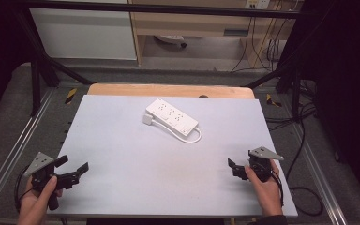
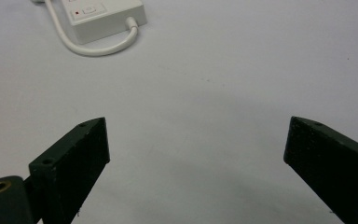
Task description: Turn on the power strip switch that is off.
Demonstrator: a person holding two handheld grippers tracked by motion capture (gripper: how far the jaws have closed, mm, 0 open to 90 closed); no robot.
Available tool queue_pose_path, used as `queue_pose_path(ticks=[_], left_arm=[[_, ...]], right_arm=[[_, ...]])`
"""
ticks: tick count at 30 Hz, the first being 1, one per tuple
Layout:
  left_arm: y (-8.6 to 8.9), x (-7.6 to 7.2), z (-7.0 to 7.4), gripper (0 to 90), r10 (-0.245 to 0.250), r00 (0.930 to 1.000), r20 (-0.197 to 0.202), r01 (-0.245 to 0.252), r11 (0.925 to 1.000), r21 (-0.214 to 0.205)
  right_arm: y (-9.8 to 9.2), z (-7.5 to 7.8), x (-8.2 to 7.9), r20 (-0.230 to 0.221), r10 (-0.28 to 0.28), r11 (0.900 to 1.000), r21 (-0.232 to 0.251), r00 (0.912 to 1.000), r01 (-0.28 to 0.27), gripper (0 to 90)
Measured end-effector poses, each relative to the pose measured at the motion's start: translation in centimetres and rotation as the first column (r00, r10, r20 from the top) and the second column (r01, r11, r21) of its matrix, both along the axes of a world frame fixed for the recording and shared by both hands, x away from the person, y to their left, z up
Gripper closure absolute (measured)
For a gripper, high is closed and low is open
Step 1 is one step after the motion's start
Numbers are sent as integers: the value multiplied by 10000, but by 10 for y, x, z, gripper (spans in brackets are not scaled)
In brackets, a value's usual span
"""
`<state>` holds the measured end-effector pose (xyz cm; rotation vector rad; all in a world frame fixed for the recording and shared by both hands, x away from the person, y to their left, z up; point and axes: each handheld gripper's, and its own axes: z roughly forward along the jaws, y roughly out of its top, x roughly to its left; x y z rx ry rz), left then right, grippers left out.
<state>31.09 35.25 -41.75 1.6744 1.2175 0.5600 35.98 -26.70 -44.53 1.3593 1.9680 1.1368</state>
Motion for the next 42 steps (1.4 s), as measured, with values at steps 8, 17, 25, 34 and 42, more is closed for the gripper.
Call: queue_pose_path(ticks=[8,17,25,34,42], left_arm=[[-5,0,0,73,-263,9997,-10,263,9996,140],[-9,2,-2,74,-525,9985,-148,529,9981,303],[-10,0,-2,74,-611,9979,-195,616,9978,259],[-11,-1,-1,74,-675,9976,-145,679,9974,243],[-10,0,-1,74,-660,9977,-139,663,9975,236]], right_arm=[[-1,-1,1,-162,-26,9999,143,9999,28,59],[0,2,0,-130,116,9996,269,9998,-112,53],[0,7,-2,72,168,9987,488,9998,-171,61],[0,13,-3,308,219,9983,530,9993,-235,55],[3,18,-2,549,163,9965,815,9984,-208,54]])
